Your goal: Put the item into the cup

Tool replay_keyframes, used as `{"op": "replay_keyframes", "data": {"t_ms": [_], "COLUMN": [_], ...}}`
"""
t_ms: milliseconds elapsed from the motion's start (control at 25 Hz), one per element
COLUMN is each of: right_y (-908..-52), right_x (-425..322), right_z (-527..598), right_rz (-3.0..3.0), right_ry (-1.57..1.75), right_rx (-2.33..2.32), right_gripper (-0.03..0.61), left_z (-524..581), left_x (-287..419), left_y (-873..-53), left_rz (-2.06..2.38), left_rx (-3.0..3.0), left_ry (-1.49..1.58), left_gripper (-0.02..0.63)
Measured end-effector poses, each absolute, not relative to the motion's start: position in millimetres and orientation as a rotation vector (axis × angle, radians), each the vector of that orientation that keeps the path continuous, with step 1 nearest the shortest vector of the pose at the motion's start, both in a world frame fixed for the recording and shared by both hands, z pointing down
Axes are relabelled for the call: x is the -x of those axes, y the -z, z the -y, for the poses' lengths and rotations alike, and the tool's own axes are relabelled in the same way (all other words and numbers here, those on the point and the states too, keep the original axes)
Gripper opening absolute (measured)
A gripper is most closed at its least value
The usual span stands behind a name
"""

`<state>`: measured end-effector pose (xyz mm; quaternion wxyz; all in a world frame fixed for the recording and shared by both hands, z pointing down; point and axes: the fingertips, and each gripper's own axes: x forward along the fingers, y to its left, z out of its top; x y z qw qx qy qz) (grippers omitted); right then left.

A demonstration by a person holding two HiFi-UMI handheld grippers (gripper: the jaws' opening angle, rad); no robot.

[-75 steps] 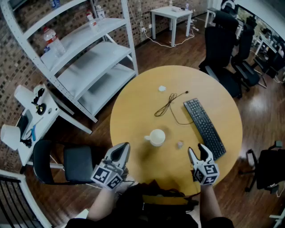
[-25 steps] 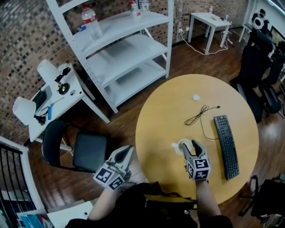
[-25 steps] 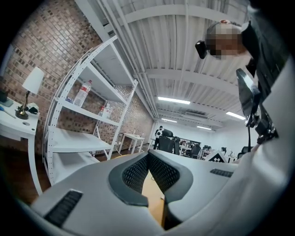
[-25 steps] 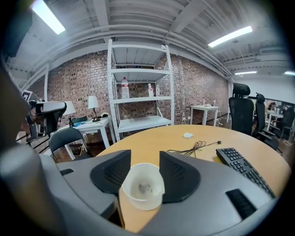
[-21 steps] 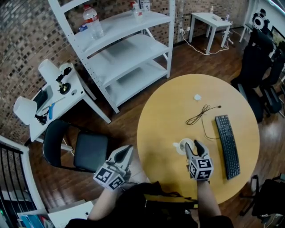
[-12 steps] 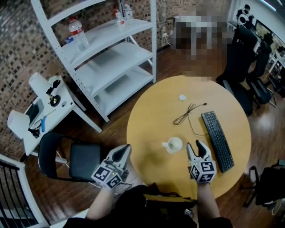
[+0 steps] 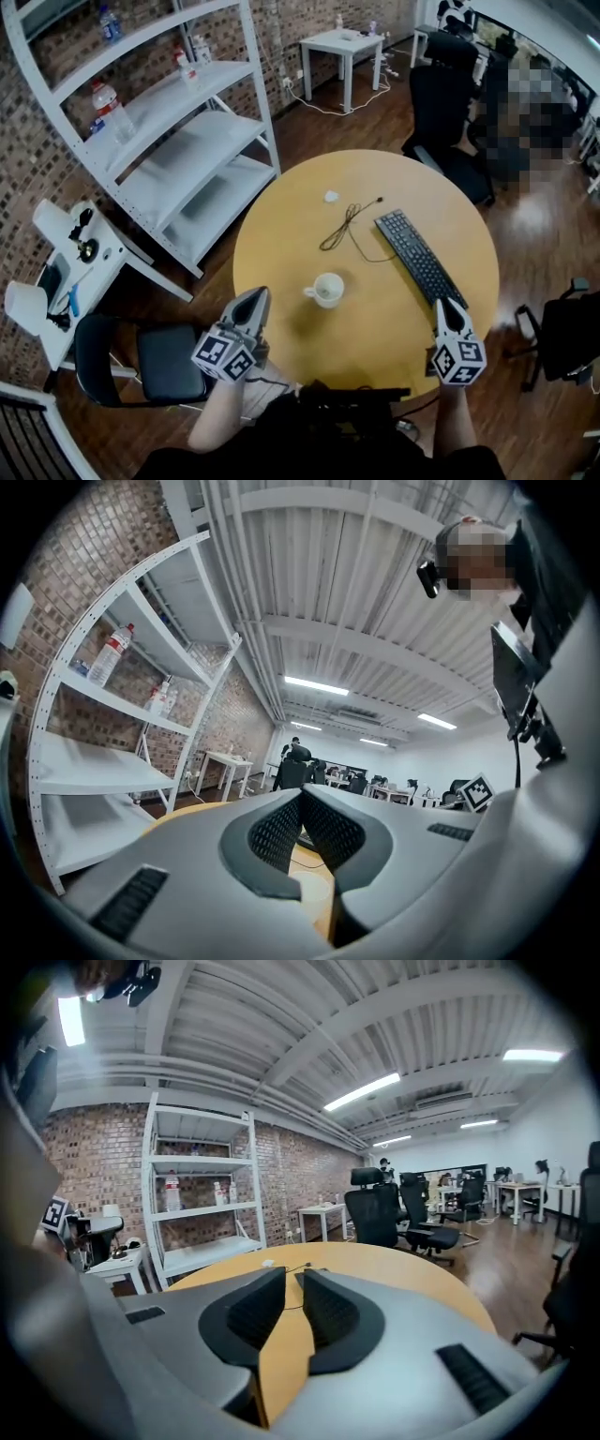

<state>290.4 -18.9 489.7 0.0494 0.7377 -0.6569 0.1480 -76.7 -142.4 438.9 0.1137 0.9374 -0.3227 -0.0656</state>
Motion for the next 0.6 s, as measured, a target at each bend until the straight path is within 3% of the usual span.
{"op": "replay_keyframes", "data": {"t_ms": [160,600], "right_y": [-482.1,-474.7], "right_x": [-313.0,-317.8], "right_z": [-1.4,-9.5], "right_rz": [1.948,1.966], "right_ry": [-0.456,-0.472], "right_rx": [-2.357,-2.380], "right_gripper": [0.008,0.008], "left_z": [138.2,136.3], "left_x": [76.9,77.6], "left_y": [-448.5,-459.1], "left_rz": [0.966,1.005], "left_rx": [-2.702,-2.655], "left_ry": [0.184,0.141], "left_gripper": [-0.006,-0.006]}}
